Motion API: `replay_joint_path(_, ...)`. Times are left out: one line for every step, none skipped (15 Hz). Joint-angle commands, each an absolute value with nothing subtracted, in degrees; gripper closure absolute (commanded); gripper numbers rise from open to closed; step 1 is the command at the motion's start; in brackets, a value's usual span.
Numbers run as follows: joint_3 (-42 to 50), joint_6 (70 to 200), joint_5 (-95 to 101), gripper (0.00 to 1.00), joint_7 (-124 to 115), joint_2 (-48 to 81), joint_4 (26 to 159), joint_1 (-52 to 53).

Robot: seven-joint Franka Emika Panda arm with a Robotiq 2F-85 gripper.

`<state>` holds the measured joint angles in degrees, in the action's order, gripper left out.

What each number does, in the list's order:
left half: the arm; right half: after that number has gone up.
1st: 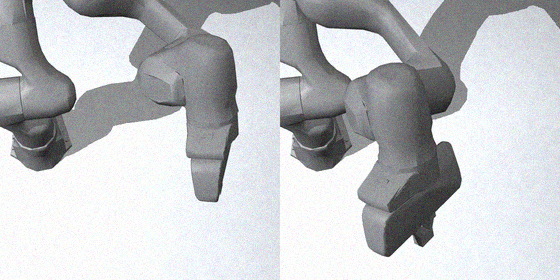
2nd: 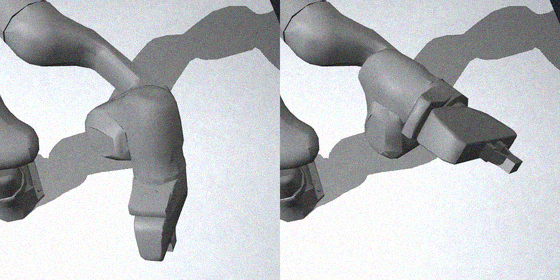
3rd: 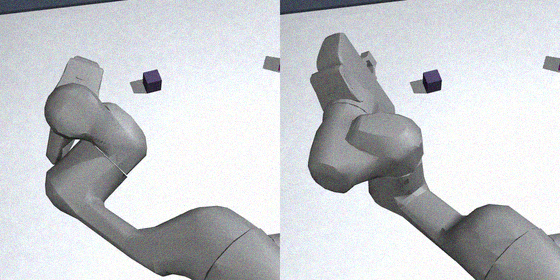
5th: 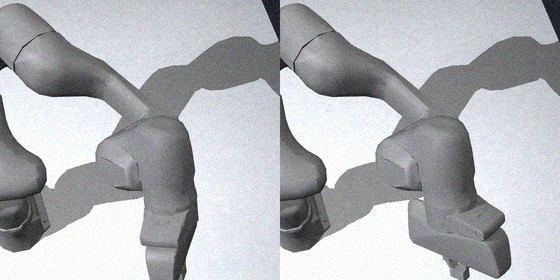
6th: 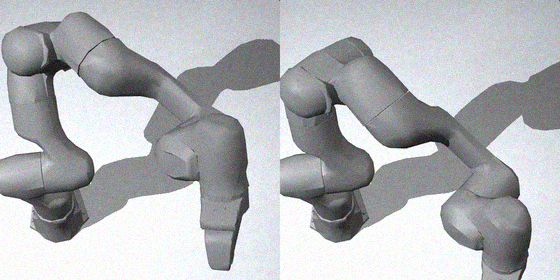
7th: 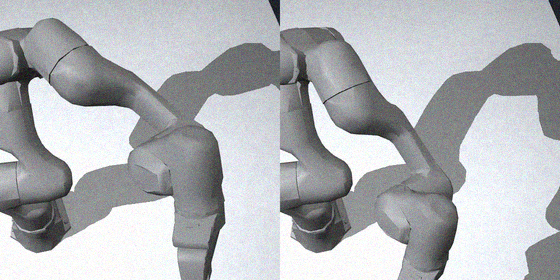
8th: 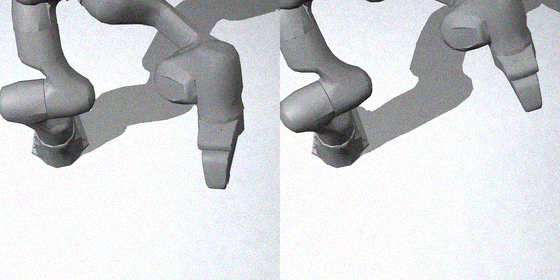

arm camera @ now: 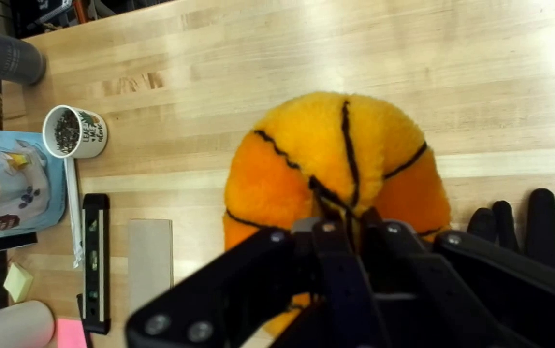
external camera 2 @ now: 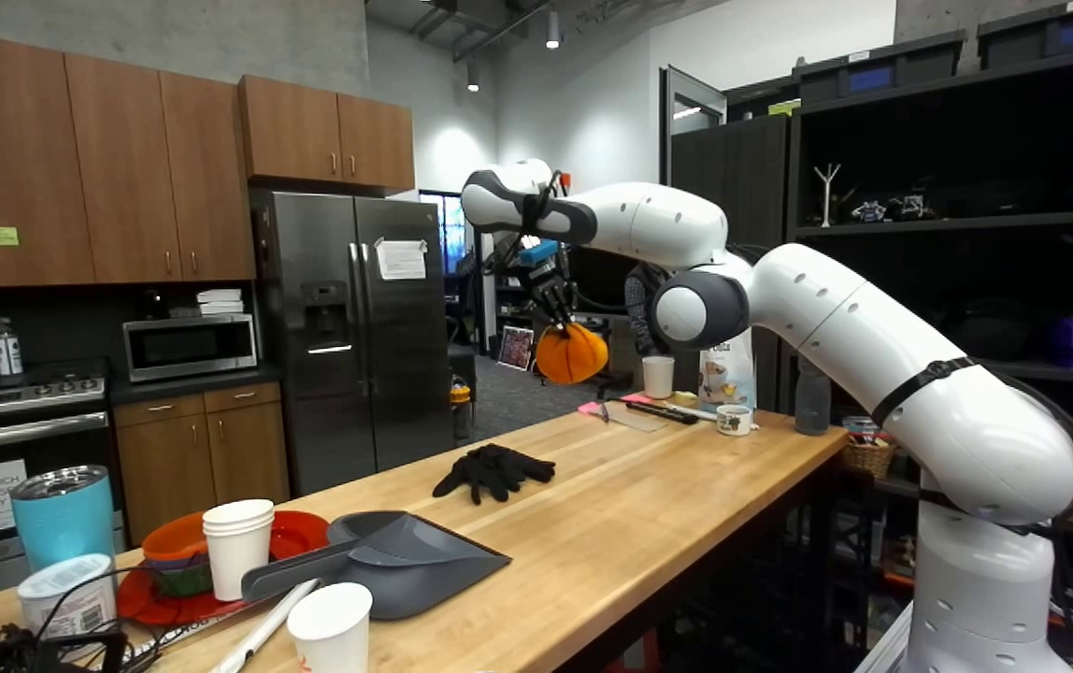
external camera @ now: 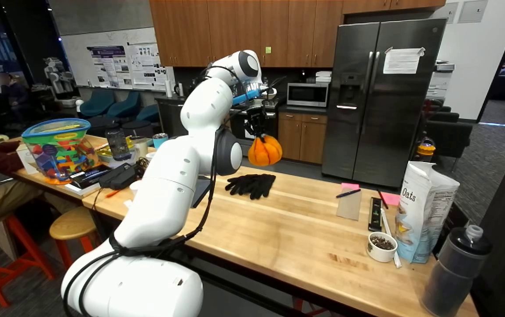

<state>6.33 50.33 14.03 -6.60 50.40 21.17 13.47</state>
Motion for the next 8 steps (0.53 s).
replay_joint_path(5.4, 51.3, 12.4, 0.97, -6.7, 49.2, 21.6, 12.9)
replay_joint_path(5.8, 52.5, 13.3, 0.97, -5.5, 49.2, 21.4, 13.4)
replay_joint_path(6.3, 53.6, 14.4, 0.97, -4.1, 49.2, 21.3, 14.0)
replay_joint_path(7.1, 54.9, 16.3, 0.97, -2.0, 49.1, 21.3, 15.1)
replay_joint_path(7.6, 56.2, 17.5, 0.97, -0.3, 49.0, 21.3, 15.9)
replay_joint_path(8.1, 57.4, 19.2, 0.97, 1.9, 48.8, 21.5, 16.7)
replay_joint_path(8.5, 58.5, 20.8, 0.97, 4.2, 48.4, 21.7, 17.7)
replay_joint_path(9.0, 59.6, 22.4, 0.97, 6.3, 48.2, 21.8, 18.7)
